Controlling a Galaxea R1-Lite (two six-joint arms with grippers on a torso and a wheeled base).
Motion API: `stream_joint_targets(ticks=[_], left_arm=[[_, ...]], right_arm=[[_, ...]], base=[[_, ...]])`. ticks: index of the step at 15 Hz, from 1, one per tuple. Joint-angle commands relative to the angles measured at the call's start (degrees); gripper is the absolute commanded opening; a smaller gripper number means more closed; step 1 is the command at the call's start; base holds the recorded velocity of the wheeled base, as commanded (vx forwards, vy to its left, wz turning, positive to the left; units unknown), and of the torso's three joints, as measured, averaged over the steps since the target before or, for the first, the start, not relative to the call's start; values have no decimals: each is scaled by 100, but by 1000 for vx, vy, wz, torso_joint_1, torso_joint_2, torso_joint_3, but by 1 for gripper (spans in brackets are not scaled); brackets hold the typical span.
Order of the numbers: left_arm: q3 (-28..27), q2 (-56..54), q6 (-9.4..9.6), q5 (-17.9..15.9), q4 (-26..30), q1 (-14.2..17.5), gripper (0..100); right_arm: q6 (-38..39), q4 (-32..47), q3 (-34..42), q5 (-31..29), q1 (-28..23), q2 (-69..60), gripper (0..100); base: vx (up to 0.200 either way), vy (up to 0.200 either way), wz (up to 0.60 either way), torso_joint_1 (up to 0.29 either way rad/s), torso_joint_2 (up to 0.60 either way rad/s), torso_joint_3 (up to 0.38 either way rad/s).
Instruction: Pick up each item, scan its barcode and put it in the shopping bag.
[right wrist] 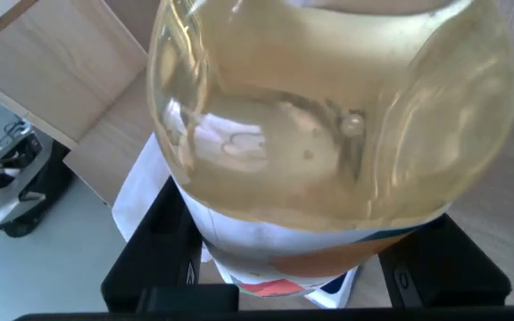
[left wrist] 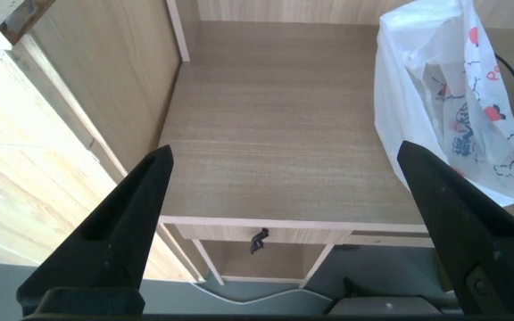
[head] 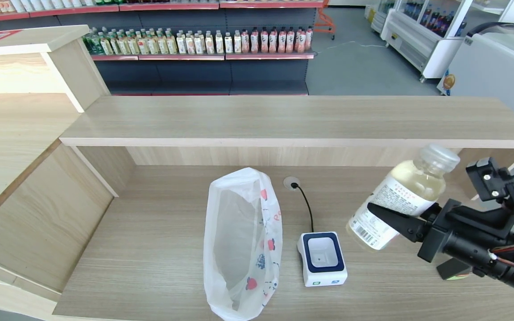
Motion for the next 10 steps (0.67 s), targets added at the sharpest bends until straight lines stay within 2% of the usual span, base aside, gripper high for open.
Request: stream_joint_targets(ticks=[1, 6, 9, 10], left_arm=[[1, -2, -1, 1, -1, 2, 100], [1, -2, -10, 1, -1, 2, 100], [1, -2, -10, 1, -1, 2, 100], [1, -2, -1, 1, -1, 2, 100]], right_arm=[[59, -298, -388, 15, 314, 966, 0], [341, -1748, -827, 23, 920, 2618, 0], [631, -1986, -907, 32, 1122, 3137, 0], [1009, -1986, -1118, 32, 1237, 3233, 0]], base=[[0, 0, 0, 0, 0, 0], [0, 0, 0, 0, 0, 0], [0, 0, 0, 0, 0, 0], [0, 0, 0, 0, 0, 0]])
